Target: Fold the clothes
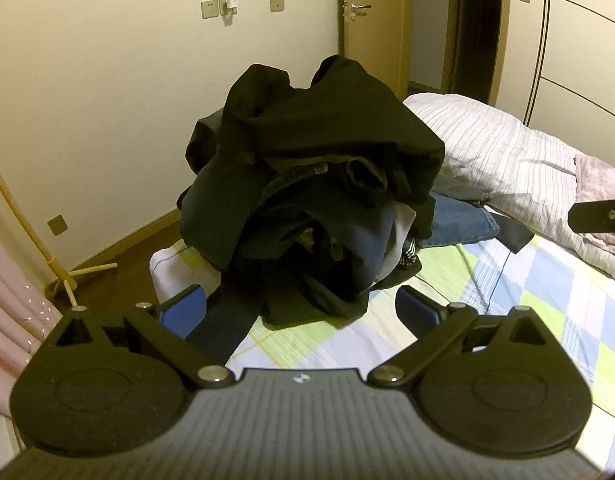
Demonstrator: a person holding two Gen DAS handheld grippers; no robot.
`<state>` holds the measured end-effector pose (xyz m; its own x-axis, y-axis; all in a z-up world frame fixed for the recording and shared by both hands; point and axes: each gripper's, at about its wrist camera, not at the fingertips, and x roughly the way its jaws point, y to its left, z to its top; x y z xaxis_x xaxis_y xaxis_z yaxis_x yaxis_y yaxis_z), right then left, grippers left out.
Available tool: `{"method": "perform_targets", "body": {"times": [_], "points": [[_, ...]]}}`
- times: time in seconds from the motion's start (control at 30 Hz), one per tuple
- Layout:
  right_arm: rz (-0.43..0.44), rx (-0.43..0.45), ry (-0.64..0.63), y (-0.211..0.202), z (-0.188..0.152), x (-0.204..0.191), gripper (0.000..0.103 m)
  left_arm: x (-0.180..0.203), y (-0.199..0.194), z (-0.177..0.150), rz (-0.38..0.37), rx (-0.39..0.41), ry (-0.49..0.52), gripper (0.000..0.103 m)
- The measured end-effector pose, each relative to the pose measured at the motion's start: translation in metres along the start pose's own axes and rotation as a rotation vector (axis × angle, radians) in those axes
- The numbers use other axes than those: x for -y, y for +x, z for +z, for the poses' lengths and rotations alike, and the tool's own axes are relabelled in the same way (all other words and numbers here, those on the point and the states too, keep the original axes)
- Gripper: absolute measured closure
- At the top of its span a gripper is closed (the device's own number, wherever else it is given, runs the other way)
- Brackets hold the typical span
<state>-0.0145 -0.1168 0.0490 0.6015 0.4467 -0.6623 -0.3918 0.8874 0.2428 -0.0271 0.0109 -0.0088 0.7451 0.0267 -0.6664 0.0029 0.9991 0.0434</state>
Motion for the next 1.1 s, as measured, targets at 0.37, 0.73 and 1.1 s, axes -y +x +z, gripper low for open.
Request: {"method": "perform_targets", "body": {"times": [0.37, 0.73, 1.1], "points": [[0.005, -0.004, 0.008, 0.000, -0.002, 0.005, 0.001, 0.000, -0.001, 0.000, -0.002, -0.006, -0.023, 0.003], [0.024, -0.010, -0.028, 0.001, 0.001, 0.012, 0.001, 0.004, -0.014, -0.002, 0.045, 0.008, -0.026, 0.003], [0.026, 0.025, -0.135, -0.004, 0.003, 0.023, 0.001, 0.019, -0.034, 0.006, 0.121, 0.042, 0.036, 0.003]]}}
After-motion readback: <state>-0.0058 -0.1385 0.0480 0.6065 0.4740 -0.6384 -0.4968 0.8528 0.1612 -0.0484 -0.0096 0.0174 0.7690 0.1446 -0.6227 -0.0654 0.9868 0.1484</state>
